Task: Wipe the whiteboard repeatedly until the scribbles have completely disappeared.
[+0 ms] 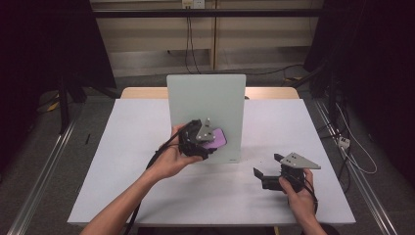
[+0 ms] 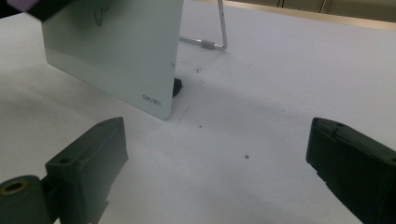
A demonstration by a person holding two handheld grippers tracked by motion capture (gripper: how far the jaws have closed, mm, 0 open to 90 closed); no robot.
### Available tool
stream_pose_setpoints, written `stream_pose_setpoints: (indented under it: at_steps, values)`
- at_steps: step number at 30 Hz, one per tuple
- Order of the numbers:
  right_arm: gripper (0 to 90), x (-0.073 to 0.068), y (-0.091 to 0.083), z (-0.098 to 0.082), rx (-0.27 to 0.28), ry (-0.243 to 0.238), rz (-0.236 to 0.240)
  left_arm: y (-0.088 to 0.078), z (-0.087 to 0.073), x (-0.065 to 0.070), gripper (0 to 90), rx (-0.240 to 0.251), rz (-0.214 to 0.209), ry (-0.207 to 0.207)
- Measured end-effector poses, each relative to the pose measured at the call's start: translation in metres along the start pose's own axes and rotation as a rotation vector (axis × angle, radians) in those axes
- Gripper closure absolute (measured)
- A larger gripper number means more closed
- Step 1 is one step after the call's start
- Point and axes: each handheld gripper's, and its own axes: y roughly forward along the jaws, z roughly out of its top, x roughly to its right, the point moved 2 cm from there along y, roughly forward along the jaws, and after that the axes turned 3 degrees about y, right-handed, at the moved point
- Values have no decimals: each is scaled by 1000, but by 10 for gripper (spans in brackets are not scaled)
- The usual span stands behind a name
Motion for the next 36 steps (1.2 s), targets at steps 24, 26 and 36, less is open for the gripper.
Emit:
stream_pose_setpoints:
  at_steps: [24, 26, 36]
  values:
    - [57, 0, -1, 0, 0, -3, 4, 39, -7, 32, 409, -22, -95, 48]
    - [57, 0, -1, 0, 2, 0, 1, 45, -12, 36, 409, -23, -130, 28]
    - [57, 0, -1, 0, 0, -3, 3, 24, -18, 23, 409, -22, -74, 17]
